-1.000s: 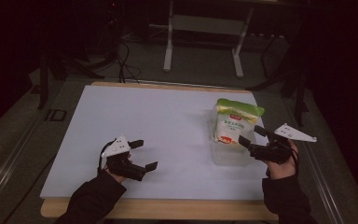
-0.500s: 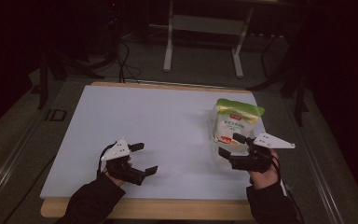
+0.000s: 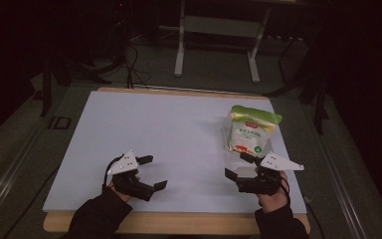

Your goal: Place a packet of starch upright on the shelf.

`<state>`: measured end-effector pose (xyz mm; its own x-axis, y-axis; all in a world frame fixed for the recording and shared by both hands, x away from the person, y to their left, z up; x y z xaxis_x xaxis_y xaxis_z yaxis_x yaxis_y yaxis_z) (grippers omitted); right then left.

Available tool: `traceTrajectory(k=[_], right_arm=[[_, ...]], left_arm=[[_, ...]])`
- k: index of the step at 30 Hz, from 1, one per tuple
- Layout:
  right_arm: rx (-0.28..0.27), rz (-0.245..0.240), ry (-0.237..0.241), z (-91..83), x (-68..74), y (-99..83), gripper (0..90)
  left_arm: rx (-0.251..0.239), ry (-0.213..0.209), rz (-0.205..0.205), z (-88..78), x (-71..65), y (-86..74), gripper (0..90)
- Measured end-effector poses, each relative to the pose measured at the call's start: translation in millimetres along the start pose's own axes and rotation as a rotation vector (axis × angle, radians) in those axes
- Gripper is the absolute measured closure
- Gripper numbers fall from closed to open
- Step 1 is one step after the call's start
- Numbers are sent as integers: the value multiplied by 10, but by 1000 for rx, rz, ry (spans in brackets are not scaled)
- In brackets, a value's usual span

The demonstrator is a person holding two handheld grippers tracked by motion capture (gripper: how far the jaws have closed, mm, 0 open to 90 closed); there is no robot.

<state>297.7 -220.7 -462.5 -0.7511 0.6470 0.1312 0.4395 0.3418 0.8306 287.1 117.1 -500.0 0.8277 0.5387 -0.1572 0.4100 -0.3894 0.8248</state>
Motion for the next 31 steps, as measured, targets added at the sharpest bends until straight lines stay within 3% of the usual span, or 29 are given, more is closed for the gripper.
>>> traceTrajectory(k=[8, 11, 31], right_arm=[[5, -1, -11, 66, 74, -150, 139], [15, -23, -23, 79, 88, -166, 139], [33, -6, -37, 163, -2, -264, 139]], left_arm=[[9, 14, 11, 2, 32, -21, 0], [4, 19, 13, -6, 45, -14, 0], [24, -1, 23, 75, 17, -71, 1]])
Point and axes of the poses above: each handheld gripper's, and its own axes: z roughly forward along the jaws, y roughly out of its top, x roughly to its left, the point moved 4 cm from there along z, roughly forward along the jaws, and after that the axes turned 14 degrees about x, right-handed, at the moved point
